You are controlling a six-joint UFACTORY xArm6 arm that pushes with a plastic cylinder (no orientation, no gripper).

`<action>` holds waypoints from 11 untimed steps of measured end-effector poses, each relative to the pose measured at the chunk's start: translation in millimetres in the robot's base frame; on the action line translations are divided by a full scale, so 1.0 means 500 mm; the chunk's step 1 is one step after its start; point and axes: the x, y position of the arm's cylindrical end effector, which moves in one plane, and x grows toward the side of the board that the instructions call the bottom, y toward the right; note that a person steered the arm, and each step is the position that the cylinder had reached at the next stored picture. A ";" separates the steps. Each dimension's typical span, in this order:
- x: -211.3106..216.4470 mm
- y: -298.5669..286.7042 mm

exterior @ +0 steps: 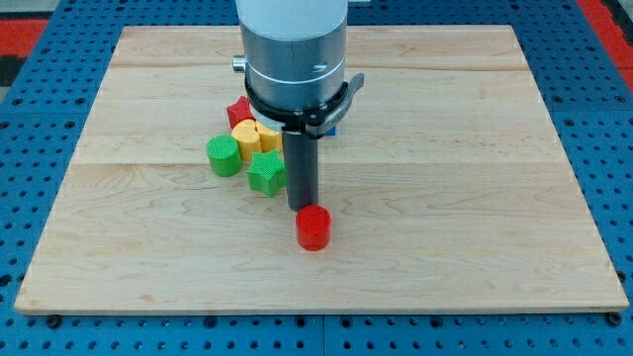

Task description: Push the green star to the red circle

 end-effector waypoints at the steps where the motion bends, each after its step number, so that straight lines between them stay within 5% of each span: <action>1: -0.072 0.013; 3: -0.133 -0.094; 8: -0.016 -0.239; 11: 0.040 -0.126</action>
